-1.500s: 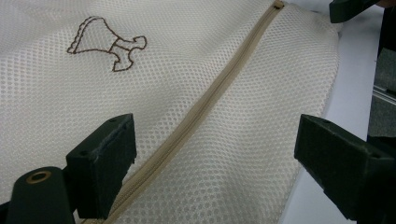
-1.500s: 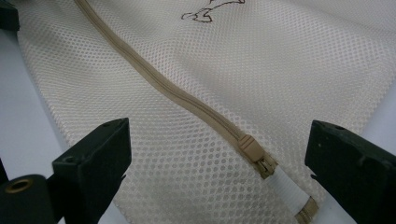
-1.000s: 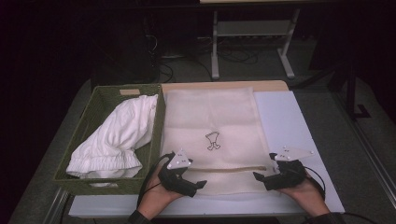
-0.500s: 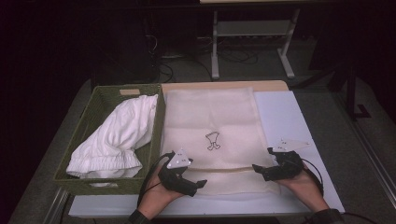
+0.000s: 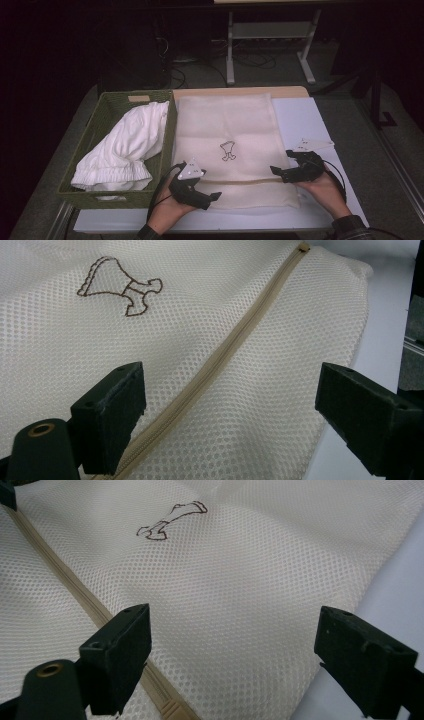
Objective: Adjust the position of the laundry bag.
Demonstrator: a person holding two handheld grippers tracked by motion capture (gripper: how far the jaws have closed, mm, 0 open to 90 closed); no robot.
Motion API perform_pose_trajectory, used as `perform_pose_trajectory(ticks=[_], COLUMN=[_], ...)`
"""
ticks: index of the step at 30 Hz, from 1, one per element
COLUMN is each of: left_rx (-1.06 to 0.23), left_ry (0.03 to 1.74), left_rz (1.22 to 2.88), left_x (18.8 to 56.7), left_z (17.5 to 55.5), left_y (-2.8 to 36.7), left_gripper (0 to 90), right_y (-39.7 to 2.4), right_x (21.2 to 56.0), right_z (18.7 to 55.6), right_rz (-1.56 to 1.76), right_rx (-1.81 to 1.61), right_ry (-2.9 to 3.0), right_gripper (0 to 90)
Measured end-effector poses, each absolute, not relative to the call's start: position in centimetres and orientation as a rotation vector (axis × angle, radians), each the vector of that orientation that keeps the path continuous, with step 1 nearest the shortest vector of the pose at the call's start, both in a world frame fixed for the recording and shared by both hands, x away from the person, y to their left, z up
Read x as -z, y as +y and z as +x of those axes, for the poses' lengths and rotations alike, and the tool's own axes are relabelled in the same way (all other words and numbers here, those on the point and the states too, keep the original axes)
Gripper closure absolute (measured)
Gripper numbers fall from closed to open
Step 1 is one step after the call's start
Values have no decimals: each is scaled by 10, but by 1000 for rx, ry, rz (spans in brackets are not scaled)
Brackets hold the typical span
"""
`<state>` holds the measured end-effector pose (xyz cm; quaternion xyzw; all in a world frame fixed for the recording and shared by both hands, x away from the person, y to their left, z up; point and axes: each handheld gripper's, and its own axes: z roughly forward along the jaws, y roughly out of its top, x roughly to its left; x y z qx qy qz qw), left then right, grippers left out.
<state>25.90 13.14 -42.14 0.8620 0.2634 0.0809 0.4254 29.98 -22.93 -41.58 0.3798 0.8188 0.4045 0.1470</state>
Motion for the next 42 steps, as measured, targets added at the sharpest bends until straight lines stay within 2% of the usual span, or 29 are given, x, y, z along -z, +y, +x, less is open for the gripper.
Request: perform_pose_trajectory(ticks=[13,23,26,33,37,42], left_rx=[-204,-192,-194,-204,-204,-205], left_ry=[663,660,659,662,664,654], left_rz=[2168,2145,2152,2161,2162,2166], left_x=[424,422,422,424,425,424], left_z=[258,260,260,259,259,260], left_y=[133,132,132,131,130,129], left_gripper=[120,120,120,120,120,120], right_y=[-227,-226,-228,-225,-226,-229], right_x=[408,407,406,407,407,412], right_z=[318,334,340,352,359,370], right_rz=[1076,1078,1095,1097,1116,1164], right_rx=[-1167,-1160,-1185,-1151,-1167,-1112], right_ry=[2378,2376,2360,2367,2351,2343], right_gripper=[174,225,272,273,316,325])
